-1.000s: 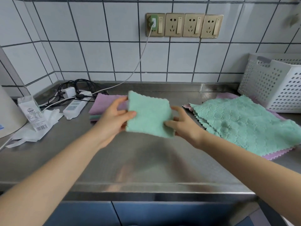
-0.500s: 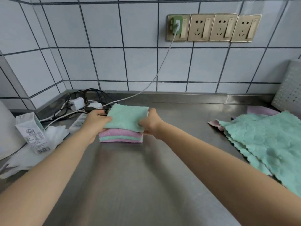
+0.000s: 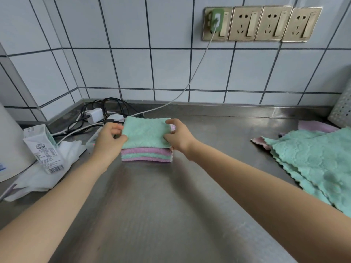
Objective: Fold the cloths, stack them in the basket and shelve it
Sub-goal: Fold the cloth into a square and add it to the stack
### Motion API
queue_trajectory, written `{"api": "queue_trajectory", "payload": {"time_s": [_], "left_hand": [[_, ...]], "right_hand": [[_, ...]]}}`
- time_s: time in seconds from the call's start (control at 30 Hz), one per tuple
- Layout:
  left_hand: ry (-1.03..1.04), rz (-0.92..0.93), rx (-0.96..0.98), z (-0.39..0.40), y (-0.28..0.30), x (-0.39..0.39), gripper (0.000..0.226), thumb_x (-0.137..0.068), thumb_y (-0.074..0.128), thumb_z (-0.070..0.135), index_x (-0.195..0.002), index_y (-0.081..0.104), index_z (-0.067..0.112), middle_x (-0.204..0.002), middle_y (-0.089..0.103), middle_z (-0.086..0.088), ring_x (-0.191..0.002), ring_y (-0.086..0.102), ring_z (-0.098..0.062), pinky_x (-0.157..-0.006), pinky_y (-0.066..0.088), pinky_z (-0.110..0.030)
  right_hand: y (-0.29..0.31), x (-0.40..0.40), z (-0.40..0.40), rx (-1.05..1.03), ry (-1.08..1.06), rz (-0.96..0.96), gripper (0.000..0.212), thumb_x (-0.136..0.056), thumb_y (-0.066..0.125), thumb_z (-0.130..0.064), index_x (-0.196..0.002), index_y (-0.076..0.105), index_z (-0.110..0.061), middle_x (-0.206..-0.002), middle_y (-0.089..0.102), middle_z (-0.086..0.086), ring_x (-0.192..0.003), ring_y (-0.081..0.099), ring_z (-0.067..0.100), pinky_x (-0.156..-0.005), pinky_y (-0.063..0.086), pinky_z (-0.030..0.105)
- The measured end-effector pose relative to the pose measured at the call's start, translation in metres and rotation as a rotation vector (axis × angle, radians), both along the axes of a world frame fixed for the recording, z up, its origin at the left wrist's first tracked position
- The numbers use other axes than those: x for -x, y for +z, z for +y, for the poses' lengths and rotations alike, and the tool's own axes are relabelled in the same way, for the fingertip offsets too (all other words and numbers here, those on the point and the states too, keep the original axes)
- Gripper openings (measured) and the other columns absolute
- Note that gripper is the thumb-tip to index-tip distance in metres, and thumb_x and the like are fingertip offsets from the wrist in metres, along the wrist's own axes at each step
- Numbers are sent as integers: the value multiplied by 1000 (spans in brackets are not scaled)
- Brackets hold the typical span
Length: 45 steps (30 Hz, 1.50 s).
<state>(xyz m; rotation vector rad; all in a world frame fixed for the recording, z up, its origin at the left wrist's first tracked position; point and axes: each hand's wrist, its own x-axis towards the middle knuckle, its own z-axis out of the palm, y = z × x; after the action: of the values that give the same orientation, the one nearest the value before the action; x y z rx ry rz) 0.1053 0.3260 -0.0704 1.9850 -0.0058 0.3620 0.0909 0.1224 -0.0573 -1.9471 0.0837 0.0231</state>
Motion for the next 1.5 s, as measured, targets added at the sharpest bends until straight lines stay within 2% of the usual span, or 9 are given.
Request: {"api": "queue_trajectory", "payload": {"time_s": [0.27, 0.4, 0.5, 0.6, 0.73, 0.87, 1.17, 1.37, 1.5], "left_hand": [[-78, -102, -334, 1, -2, -4, 24, -91, 57, 10, -114, 63, 13, -117, 53, -6, -85, 60, -25, -80, 45, -31], [-99, -58, -428, 1, -3, -2, 26, -94, 53, 16, -115, 66, 10, -118, 56, -5, -106, 56, -24, -94, 40, -32], [-180, 35, -490, 2, 7, 5, 18, -96, 48, 24, -99, 65, 22, -94, 53, 3, -93, 50, -15, -82, 36, -27], [-171, 51, -651, 2, 19, 11, 18, -93, 48, 23, -80, 56, 12, -82, 49, -5, -81, 45, -18, -72, 32, -27], [-91, -15, -820, -2, 39, 25, 37, -87, 52, 16, -122, 59, 7, -118, 57, -17, -112, 51, -34, -93, 42, -38], [-75, -166, -782, -38, 57, 56, 43, -85, 50, 10, -128, 53, 12, -122, 59, -10, -113, 53, -32, -94, 44, -41], [-515, -277, -715, -202, 30, 149, 33, -85, 49, 7, -114, 62, 14, -107, 64, -4, -101, 59, -26, -86, 47, -33], [-827, -262, -852, -299, 9, 196, 37, -93, 42, 12, -128, 52, 18, -130, 52, 0, -121, 46, -21, -81, 40, -30], [-1041, -216, -892, -341, 3, 207, 46, -93, 41, 10, -138, 44, 20, -143, 44, 2, -135, 30, -15, -103, 36, -34]], "right_hand": [[6, 12, 1, 91, -7, -23, 51, -85, 38, -2, -130, 49, -21, -103, 52, 10, -66, 48, 17, -53, 41, 22], [11, 17, 3, 150, 1, 24, 49, -88, 40, -7, -135, 44, -20, -114, 51, 13, -74, 53, 23, -56, 47, 24], [17, 22, -2, 148, 36, 160, 50, -91, 39, -10, -139, 37, -24, -101, 50, 11, -67, 51, 21, -50, 44, 23], [27, 36, -14, 186, 72, 178, 47, -92, 39, -9, -138, 40, -15, -99, 54, 13, -79, 56, 25, -65, 52, 32], [42, 68, -33, 281, 102, 131, 40, -92, 43, -9, -129, 48, 1, -110, 62, 22, -97, 64, 29, -84, 56, 41], [46, 119, -73, 492, 120, 59, 42, -89, 50, -19, -131, 52, -13, -109, 66, 9, -98, 64, 26, -86, 53, 34], [23, 247, -210, 746, -121, 59, 21, -89, 57, -21, -108, 65, -17, -97, 64, -3, -86, 57, 14, -75, 40, 21], [-4, 306, -276, 869, -326, 109, 28, -85, 63, -44, -91, 50, -20, -92, 55, -3, -77, 52, 15, -63, 37, 27], [-28, 322, -280, 939, -416, 38, 32, -87, 59, -45, -91, 50, -15, -94, 50, 1, -86, 51, 23, -70, 40, 33]]}}
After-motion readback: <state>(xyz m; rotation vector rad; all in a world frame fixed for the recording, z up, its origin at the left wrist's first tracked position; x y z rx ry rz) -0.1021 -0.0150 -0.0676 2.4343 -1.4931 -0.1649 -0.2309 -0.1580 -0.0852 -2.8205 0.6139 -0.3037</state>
